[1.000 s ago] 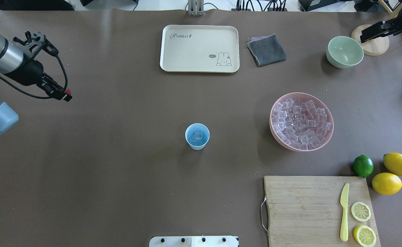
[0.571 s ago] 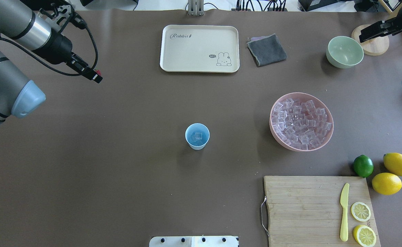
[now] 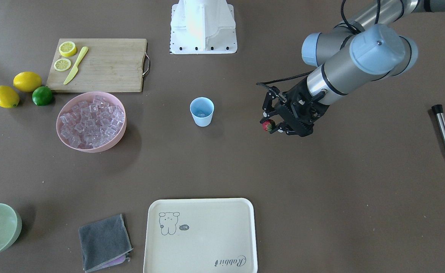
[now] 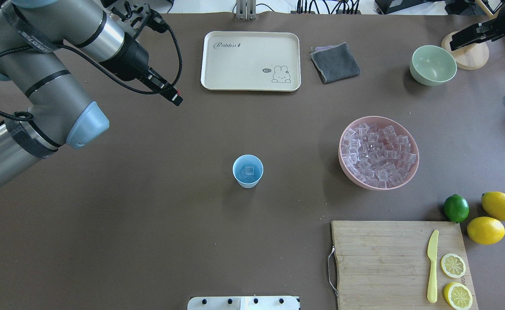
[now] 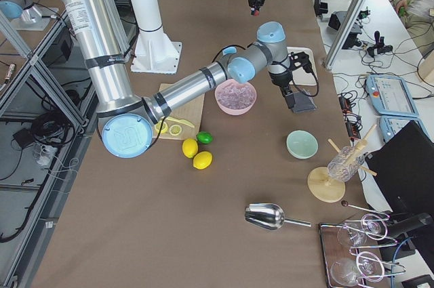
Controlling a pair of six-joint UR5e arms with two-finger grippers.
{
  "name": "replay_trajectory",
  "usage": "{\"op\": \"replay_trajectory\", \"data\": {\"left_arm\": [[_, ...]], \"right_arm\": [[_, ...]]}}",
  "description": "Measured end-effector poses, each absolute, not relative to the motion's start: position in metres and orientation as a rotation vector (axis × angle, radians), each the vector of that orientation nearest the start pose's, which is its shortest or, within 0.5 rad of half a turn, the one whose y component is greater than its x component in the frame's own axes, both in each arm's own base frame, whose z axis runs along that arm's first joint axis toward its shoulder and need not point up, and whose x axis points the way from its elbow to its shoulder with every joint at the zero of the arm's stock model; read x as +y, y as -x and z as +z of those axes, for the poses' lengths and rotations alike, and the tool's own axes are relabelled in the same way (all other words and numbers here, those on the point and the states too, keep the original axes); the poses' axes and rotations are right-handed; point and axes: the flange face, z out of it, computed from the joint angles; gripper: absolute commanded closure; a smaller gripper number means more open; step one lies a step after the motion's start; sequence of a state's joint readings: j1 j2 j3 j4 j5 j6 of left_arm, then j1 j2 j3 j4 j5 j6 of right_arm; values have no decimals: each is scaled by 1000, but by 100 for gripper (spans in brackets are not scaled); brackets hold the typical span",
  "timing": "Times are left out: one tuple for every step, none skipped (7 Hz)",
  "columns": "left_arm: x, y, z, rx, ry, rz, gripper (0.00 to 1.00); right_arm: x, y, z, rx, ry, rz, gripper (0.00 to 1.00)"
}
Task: Mash ice and strawberries in cup
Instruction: 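Lift the strawberry with the left gripper and carry it over the cup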
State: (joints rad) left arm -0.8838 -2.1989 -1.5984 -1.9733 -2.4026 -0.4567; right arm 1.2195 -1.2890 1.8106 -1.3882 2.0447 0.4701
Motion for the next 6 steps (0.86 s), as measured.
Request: {"op": "replay_trajectory", "data": {"left_arm": [[-544, -397, 207, 1194, -447, 641, 100], [-533, -419, 199, 1210, -454, 630, 100], [-522, -440, 188, 1235, -446, 604, 100], [-509, -457, 182, 1258, -454, 584, 100], [-493, -479, 181, 1275, -478, 566, 100], [-476, -500, 185, 1288, -504, 550, 100]], "right_arm": [[-586, 121, 376, -692, -456, -56, 1], [-587, 121, 373, -694, -459, -54, 1], [-587, 122, 371, -696, -461, -53, 1], [-588, 122, 372, -696, -460, -55, 1], [-589, 122, 373, -695, -459, -58, 1], [-589, 122, 371, -696, -463, -59, 1]]}}
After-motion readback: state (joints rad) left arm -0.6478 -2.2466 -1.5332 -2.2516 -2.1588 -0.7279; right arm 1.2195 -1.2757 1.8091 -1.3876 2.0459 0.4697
